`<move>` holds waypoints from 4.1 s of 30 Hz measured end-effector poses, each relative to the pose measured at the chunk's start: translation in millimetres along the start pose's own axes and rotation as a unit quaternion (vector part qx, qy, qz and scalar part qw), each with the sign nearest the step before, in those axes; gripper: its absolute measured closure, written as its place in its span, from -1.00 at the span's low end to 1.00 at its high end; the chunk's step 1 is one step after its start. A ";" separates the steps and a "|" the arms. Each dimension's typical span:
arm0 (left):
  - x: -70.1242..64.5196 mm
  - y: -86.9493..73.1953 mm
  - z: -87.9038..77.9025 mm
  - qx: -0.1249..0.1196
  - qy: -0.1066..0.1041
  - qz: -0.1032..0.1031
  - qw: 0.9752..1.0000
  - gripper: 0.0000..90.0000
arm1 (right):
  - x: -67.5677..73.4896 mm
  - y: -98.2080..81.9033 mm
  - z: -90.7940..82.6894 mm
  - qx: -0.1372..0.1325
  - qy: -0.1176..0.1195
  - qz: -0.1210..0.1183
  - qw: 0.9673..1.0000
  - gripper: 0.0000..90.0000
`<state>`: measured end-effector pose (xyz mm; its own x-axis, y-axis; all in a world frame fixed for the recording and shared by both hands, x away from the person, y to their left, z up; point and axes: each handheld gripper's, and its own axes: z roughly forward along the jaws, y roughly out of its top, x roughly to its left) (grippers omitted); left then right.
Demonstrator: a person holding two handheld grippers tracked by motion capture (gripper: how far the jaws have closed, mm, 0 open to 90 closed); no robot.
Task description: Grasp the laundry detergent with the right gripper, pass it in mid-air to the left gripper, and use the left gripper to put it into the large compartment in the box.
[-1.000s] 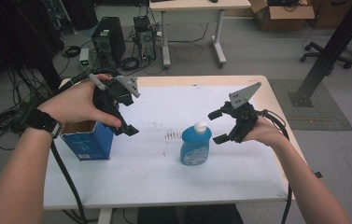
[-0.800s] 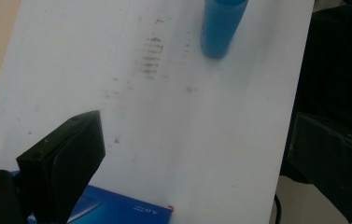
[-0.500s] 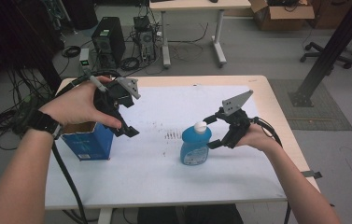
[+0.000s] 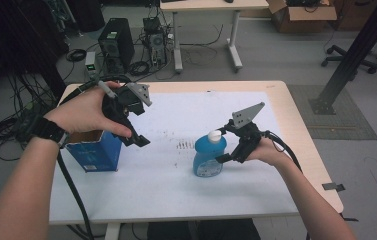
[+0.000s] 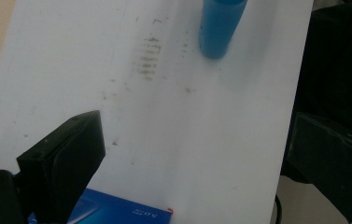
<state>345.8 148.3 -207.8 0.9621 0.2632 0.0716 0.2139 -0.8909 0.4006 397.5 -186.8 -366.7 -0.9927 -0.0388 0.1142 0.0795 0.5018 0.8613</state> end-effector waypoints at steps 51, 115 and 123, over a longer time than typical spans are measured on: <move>-0.2 0.5 0.2 -0.001 -0.001 0.005 1.000 -0.88 | -0.5 -4.8 15.2 -0.020 0.010 -0.009 1.000 -0.65; -9.0 24.8 -23.6 -0.008 0.019 0.033 0.999 -0.91 | 26.5 90.3 -9.3 0.019 -0.018 -0.073 0.997 -0.07; -15.1 39.0 -33.6 -0.013 0.027 0.033 0.999 -0.92 | 33.0 128.5 -2.8 0.026 -0.011 -0.084 0.996 -0.07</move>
<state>334.0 122.0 -162.6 0.9633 0.2243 0.1473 0.1453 -0.8976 0.4162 375.3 -126.0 -250.9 -0.9933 -0.1080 -0.0414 -0.0931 0.5341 0.8403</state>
